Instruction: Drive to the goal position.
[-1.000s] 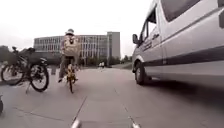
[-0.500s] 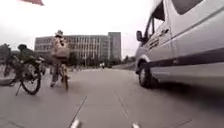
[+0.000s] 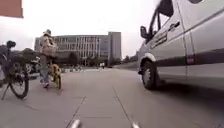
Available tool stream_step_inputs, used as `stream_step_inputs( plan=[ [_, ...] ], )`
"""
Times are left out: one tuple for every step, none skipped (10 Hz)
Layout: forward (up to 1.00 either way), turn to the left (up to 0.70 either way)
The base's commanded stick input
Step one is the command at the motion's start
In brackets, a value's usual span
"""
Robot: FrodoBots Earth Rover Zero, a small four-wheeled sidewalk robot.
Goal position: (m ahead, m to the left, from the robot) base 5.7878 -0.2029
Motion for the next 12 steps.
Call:
stream_step_inputs(
  plan=[
    [0.7,0.0],
    [0.7,0.0],
    [0.7,0.0],
    [0.7,0.0],
    [0.7,0.0],
    [0.7,0.0],
    [0.7,0.0],
    [0.7,0.0],
    [0.7,0.0],
    [0.7,0.0],
    [0.7,0.0],
    [0.7,0.0]
  ],
)
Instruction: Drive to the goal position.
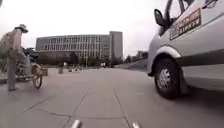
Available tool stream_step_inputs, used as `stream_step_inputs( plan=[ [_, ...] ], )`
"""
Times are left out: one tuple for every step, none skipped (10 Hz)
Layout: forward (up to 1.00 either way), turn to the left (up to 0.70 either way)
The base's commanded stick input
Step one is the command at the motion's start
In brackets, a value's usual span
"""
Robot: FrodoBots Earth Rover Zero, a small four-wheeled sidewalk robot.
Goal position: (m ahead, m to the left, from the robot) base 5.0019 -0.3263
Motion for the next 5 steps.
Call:
stream_step_inputs(
  plan=[
    [0.7,0.0],
    [0.7,0.0],
    [0.7,0.0],
    [0.7,0.0],
    [0.7,0.0]
  ],
)
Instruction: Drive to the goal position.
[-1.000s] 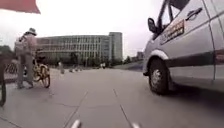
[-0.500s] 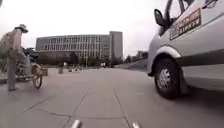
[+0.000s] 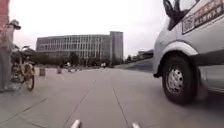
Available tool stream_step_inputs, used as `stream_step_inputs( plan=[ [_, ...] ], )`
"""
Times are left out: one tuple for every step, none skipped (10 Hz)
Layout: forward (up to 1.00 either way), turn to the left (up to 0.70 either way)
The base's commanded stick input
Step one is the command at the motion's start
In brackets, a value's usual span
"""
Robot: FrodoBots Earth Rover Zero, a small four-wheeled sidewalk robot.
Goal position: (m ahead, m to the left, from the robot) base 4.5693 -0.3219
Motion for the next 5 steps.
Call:
stream_step_inputs(
  plan=[
    [0.7,0.0],
    [0.7,0.0],
    [0.7,0.0],
    [0.7,0.0],
    [0.7,0.0]
  ],
)
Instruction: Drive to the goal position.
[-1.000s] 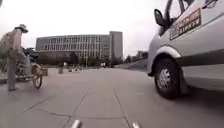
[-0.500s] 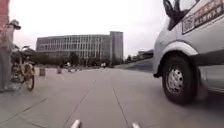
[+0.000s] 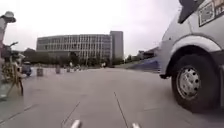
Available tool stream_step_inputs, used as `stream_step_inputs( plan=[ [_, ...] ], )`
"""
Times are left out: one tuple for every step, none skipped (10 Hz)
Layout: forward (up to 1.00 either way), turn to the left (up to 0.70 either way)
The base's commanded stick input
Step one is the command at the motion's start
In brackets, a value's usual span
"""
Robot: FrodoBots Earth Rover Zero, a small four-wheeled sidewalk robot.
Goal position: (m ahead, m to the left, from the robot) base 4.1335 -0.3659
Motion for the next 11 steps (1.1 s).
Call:
stream_step_inputs(
  plan=[
    [0.7,0.0],
    [0.7,0.0],
    [0.7,0.0],
    [0.7,0.0],
    [0.7,0.0],
    [0.7,0.0],
    [0.7,0.0],
    [0.7,0.0],
    [0.7,0.0],
    [0.7,0.0],
    [0.7,0.0]
  ],
)
